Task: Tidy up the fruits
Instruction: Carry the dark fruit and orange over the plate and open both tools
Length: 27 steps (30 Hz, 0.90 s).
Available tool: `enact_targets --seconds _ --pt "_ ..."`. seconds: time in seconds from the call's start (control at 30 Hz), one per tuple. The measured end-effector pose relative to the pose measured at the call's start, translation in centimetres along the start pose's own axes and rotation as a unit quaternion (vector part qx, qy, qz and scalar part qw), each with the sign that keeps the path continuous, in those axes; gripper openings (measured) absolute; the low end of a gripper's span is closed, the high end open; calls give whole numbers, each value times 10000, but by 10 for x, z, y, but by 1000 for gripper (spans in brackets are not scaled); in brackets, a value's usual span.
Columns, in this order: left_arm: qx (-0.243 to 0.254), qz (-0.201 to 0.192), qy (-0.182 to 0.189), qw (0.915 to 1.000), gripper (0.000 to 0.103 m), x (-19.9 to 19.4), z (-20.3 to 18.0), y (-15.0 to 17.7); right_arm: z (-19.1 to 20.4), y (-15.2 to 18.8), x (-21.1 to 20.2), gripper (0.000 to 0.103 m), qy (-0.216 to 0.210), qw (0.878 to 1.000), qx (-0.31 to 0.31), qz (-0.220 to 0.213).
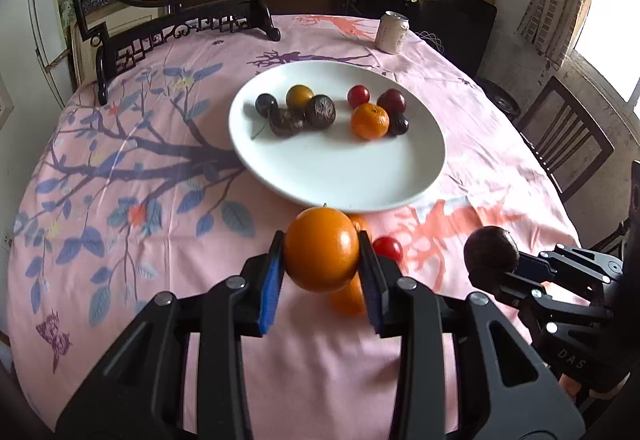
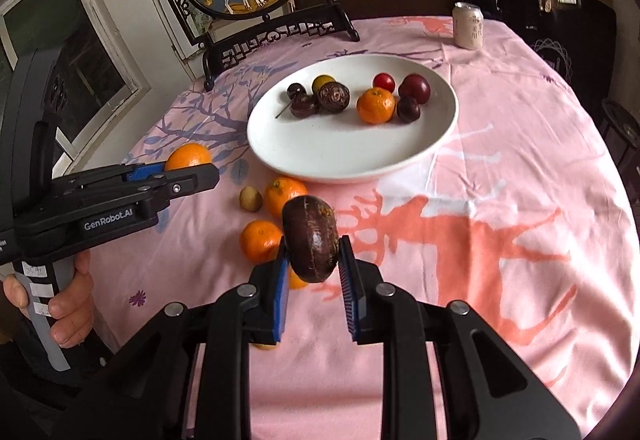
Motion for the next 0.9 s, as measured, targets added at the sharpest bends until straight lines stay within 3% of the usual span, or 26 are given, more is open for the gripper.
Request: enact_targets --seconds 0.13,0.27,0.47,0.7,0.73,0.8,0.83,0.9 --pt "46 29 -151 9999 35 29 -12 -44 -20 -37 21 23 167 9997 -163 81" --pt "-15 221 -316 9993 35 71 -18 -73 -55 -60 63 23 361 9984 -6 434" --pt "-130 480 -477 9976 35 116 -16 -88 -88 -72 107 23 642 9942 93 853" --pt "-168 634 -527 9965 37 134 -15 -89 -94 -78 112 23 718 9938 93 840" --pt "-207 604 -472 9968 41 130 -15 -90 -93 -78 110 24 714 9937 97 858" --pt "-278 359 -357 9983 71 110 -12 -93 -90 -78 97 50 786 9932 56 853" --pt "-297 144 -340 9989 73 96 -11 -94 -88 -78 86 61 884 9936 38 709" --pt "-293 -172 -269 9991 79 65 -8 -93 -81 -75 60 62 1130 9928 -67 395"
Point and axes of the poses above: each gripper's, at about its wrist camera, not at the fingertips, and x roughly the way its jaws point, z to its left, y to its underside, the point moved 5 cm from there along x, roughly the way its jaws point, and after that the axes turned 12 degrees about -x, right-handed, at the moved point
